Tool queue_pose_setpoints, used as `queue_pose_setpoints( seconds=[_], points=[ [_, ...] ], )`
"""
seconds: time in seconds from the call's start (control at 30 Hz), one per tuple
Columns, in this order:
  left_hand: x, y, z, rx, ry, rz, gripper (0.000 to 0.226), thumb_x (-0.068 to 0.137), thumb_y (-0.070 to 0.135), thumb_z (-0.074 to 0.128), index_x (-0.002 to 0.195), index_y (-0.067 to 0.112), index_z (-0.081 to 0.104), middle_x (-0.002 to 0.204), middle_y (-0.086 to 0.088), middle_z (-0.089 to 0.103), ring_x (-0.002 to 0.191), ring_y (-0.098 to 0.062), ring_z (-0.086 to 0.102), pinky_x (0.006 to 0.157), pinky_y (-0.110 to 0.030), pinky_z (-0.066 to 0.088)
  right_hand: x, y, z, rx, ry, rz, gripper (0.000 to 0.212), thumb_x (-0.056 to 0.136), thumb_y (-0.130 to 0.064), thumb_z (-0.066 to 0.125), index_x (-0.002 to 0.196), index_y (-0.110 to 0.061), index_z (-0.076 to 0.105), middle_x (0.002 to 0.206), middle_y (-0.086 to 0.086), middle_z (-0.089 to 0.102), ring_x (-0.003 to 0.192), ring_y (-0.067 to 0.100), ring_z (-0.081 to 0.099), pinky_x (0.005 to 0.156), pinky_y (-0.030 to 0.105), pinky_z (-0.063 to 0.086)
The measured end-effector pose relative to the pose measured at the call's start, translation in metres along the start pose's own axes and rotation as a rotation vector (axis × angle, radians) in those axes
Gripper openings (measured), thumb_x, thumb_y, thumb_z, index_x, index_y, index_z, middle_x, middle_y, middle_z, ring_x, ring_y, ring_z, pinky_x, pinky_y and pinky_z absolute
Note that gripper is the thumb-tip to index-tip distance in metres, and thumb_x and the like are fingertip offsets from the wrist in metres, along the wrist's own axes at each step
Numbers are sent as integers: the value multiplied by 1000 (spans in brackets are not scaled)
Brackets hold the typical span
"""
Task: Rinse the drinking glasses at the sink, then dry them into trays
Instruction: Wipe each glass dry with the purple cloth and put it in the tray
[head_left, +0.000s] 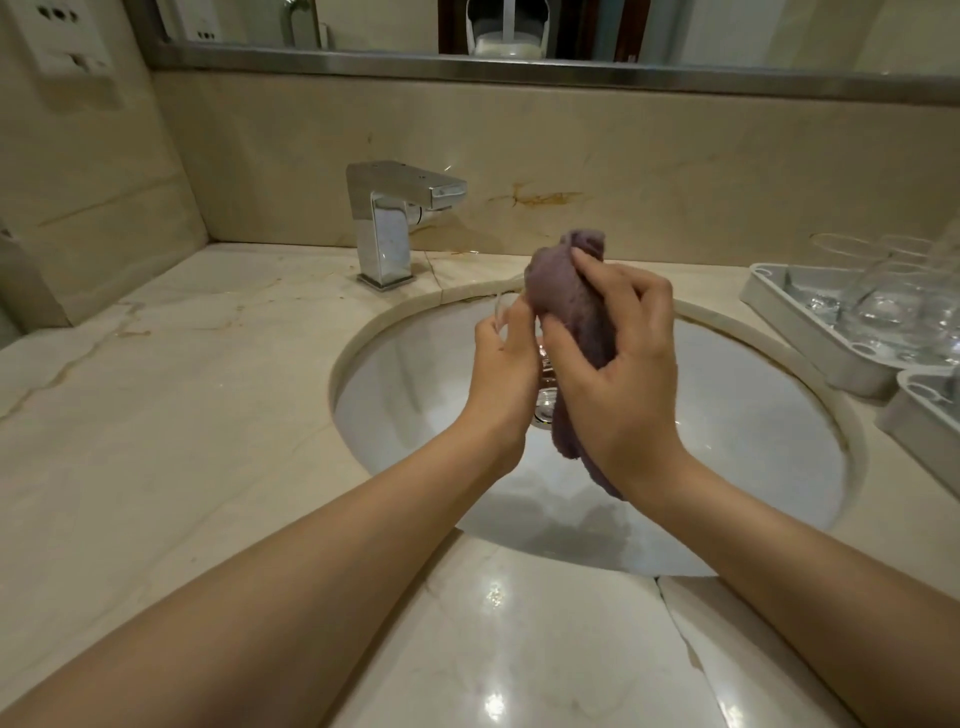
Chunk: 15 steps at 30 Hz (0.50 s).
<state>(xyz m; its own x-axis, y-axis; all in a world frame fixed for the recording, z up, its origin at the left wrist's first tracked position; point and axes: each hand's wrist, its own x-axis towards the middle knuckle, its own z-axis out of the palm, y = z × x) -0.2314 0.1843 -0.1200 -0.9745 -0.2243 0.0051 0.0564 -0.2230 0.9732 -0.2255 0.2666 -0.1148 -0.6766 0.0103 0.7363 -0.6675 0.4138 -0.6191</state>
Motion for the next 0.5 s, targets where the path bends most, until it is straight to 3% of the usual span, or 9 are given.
queue_pose_setpoints(
  seconds=[0.07, 0.13, 0.2, 0.27, 0.33, 0.4, 0.5],
  points=[
    [1, 1, -1, -22, -1, 11, 58, 92, 57, 42, 131, 14, 46, 117, -15, 65, 89, -21, 70, 53, -25, 50, 1, 2, 0, 2, 22, -36, 51, 83, -35, 55, 131, -19, 55, 121, 4, 46, 110, 16, 51, 95, 40, 48],
    [0, 2, 0, -43, -26, 12, 50, 97, 50, 40, 129, 13, 44, 112, -15, 66, 75, -19, 68, 51, -23, 49, 4, 4, -2, 51, 70, -15, 50, 81, -35, 55, 129, -18, 56, 117, 3, 46, 106, 5, 50, 96, 27, 45],
    [-4, 4, 3, -67, -54, 2, 40, 98, 47, 40, 124, 16, 43, 111, -16, 64, 78, -20, 65, 58, -26, 50, 9, 7, -6, 142, 95, 108, 46, 81, -34, 55, 124, -18, 57, 112, 1, 48, 97, -3, 49, 91, 15, 42],
    [-8, 7, 6, -61, -73, -3, 33, 98, 46, 41, 118, 20, 43, 115, -16, 63, 87, -23, 63, 65, -28, 50, 16, 7, -10, 303, 104, 315, 29, 83, -29, 54, 110, -21, 59, 101, -1, 55, 89, 7, 53, 85, 25, 45],
    [-13, 9, 8, -82, -104, -2, 30, 98, 45, 41, 117, 22, 44, 110, -12, 64, 80, -16, 66, 57, -23, 50, 23, 6, -13, 555, 101, 604, 9, 88, -21, 53, 96, -19, 59, 83, -2, 57, 74, 12, 55, 70, 30, 48],
    [-15, 8, 8, -80, -120, 26, 36, 98, 44, 41, 123, 19, 44, 101, -8, 64, 70, -9, 65, 53, -20, 49, 25, 8, -12, 798, 56, 846, 4, 88, -21, 57, 90, -17, 57, 74, 1, 55, 62, 17, 56, 59, 29, 48],
    [-15, 9, 7, 1, -142, 73, 62, 90, 57, 48, 139, 21, 35, 109, -2, 62, 90, -7, 62, 77, -23, 47, 24, 16, -8, 809, 55, 926, 13, 79, -30, 66, 82, -20, 57, 79, 5, 51, 72, 22, 50, 71, 39, 44]
  ],
)
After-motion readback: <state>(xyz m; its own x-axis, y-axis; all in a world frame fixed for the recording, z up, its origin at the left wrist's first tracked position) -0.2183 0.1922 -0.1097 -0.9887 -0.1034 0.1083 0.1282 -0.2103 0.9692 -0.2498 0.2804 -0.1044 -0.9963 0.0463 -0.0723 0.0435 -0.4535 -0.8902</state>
